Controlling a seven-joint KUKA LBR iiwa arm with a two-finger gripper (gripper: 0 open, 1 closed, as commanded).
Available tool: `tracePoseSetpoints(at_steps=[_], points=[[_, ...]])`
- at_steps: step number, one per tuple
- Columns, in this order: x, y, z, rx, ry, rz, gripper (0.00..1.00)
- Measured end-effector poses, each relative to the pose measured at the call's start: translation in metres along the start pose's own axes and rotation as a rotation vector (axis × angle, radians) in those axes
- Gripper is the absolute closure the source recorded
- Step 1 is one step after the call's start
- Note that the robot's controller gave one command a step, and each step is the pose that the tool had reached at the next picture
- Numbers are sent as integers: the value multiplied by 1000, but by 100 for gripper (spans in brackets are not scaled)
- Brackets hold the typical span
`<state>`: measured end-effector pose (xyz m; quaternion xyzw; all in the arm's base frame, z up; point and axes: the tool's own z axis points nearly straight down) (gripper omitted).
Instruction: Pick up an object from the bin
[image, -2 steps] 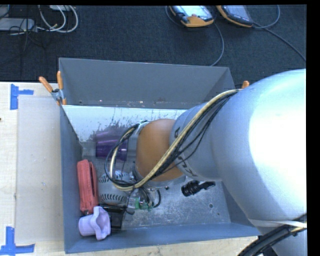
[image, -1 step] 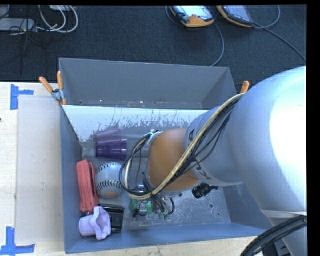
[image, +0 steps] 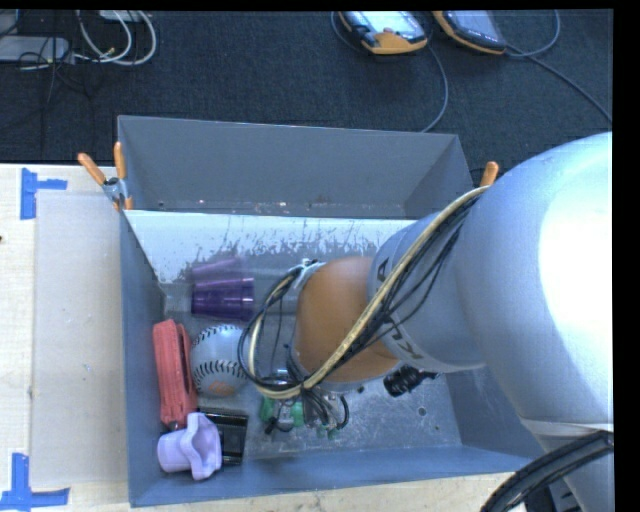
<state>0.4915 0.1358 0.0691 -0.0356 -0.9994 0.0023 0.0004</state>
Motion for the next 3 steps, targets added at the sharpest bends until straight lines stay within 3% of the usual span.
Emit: tracePoseSetpoints(at_steps=[2,3], points=[[0,0,0,0,0,2,100],[6,-6,-60,3,7,-42,100]])
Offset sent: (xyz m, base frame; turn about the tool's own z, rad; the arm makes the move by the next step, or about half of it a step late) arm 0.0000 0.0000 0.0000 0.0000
